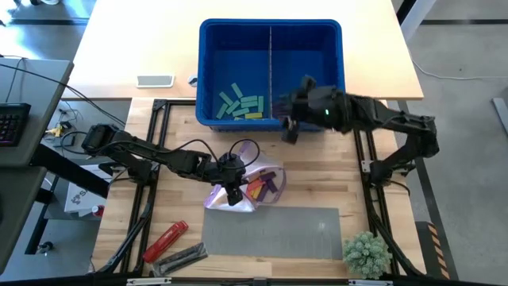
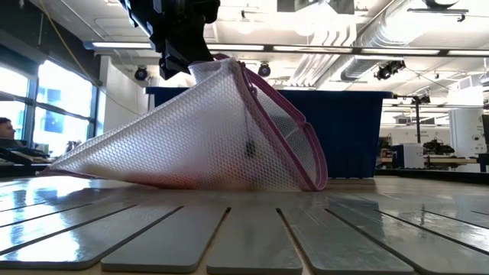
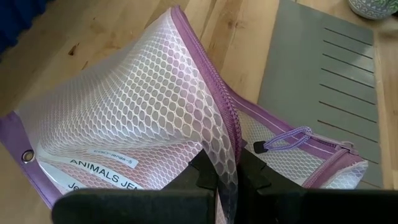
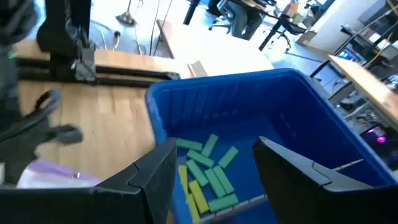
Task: Sort blocks
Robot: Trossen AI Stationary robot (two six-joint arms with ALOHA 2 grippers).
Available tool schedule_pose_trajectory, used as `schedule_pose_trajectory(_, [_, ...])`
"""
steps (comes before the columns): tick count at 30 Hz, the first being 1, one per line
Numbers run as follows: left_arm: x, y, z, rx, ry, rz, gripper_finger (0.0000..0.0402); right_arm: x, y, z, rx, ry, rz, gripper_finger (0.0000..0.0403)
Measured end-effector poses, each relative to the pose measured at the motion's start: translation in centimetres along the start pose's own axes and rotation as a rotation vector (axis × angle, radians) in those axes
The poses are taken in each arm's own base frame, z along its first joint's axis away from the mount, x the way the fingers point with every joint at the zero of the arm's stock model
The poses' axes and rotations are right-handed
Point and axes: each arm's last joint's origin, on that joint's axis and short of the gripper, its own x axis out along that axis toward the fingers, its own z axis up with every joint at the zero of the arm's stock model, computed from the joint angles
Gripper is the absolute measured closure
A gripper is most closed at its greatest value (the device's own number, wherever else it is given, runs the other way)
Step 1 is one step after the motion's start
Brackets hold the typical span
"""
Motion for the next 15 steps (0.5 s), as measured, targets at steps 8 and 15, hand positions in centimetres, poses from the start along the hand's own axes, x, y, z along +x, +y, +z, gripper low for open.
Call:
schedule_pose_trajectory(8, [0.0, 0.0, 0.0, 0.000, 0.001, 0.000, 0.0402, 3.5, -5.3, -1.3, 0.114, -0.036, -0.060, 0.0202])
schedule_pose_trajectory(15, [0.0, 0.0, 0.0, 0.000, 0.001, 0.001, 0.0402, 8.1, -8.4, -3.8, 0.137, 0.034, -0.041, 0.0202])
